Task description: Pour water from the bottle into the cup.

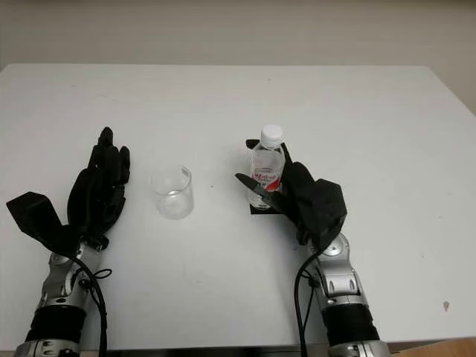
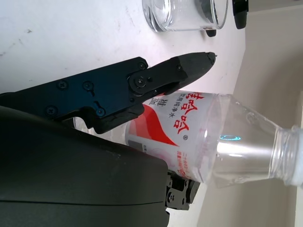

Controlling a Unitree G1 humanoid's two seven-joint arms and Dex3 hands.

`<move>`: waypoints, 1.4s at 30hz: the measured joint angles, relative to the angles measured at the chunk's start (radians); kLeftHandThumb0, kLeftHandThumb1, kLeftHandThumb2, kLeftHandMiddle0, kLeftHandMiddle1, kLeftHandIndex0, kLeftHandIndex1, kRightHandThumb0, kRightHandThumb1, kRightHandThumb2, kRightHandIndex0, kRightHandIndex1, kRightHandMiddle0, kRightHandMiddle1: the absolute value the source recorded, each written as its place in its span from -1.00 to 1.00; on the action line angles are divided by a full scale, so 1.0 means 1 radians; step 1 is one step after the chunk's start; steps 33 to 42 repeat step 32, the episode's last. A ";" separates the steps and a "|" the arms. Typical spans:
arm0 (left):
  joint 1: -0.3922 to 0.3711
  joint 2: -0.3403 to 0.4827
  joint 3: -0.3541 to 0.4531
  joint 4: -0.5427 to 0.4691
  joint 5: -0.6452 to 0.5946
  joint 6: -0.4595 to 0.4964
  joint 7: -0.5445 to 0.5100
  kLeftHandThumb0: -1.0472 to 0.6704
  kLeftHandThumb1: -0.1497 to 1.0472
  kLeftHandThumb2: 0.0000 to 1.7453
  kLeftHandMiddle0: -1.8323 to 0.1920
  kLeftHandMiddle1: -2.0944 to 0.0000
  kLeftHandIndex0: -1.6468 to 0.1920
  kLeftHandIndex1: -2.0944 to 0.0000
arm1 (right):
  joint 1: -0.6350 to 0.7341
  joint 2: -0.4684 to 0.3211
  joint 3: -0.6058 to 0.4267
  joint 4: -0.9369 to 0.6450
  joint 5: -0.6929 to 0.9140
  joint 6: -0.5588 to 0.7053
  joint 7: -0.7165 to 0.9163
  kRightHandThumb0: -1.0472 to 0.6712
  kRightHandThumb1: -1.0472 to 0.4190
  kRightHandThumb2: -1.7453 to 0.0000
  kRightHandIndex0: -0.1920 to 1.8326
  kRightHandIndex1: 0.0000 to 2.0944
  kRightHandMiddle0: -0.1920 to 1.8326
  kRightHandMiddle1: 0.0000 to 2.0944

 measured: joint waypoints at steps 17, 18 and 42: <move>0.000 0.008 0.001 0.004 0.000 0.006 -0.008 -0.64 1.00 -0.49 0.97 0.95 0.97 0.95 | 0.102 -0.004 -0.057 -0.083 0.098 0.012 0.049 -0.91 -0.84 0.94 -1.00 -1.00 -1.00 -1.00; 0.000 0.008 0.001 0.004 -0.002 0.007 -0.008 -0.65 1.00 -0.49 0.97 0.95 0.97 0.95 | 0.107 -0.002 -0.058 -0.083 0.102 0.006 0.049 -0.92 -0.83 0.94 -1.00 -1.00 -1.00 -1.00; -0.001 0.008 -0.001 0.014 0.003 0.004 -0.008 -0.65 1.00 -0.48 0.96 0.95 0.98 0.95 | 0.133 0.078 -0.047 -0.049 0.087 -0.067 -0.024 -0.85 -0.80 0.94 -1.00 -1.00 -1.00 -1.00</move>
